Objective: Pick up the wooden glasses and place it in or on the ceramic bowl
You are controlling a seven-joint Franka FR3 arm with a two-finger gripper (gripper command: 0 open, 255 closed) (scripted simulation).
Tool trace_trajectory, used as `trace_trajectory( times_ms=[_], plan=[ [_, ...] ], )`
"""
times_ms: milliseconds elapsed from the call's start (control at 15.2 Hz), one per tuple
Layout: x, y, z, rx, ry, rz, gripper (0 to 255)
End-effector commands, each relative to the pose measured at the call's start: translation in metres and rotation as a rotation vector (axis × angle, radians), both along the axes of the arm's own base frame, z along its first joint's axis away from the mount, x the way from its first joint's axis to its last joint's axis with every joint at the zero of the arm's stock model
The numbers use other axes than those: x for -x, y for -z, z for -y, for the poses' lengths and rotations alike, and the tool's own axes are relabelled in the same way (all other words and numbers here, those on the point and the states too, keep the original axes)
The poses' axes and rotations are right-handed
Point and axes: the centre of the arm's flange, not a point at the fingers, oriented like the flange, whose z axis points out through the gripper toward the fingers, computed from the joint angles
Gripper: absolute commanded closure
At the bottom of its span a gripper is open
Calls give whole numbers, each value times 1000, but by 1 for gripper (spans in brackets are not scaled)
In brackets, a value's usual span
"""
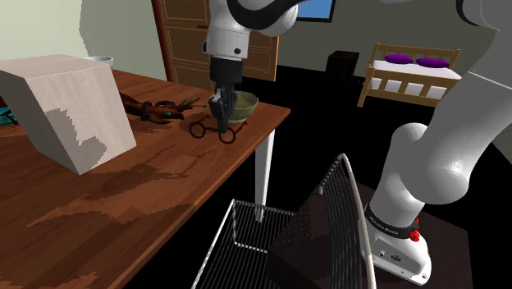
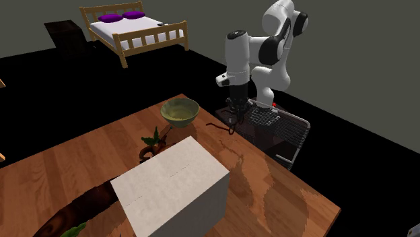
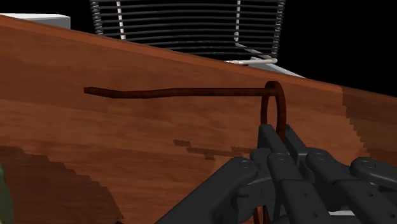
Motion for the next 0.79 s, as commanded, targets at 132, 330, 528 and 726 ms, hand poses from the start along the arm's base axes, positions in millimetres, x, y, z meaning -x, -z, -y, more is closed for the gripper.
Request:
trace_trajectory(
  times_ms=[132,330,528,726],
  plan=[
    [1,-23,0,0,0,0,255],
    [1,-38,0,0,0,0,255],
    [1,-54,0,0,0,0,255],
    [1,-70,0,0,0,0,255]
  ],
)
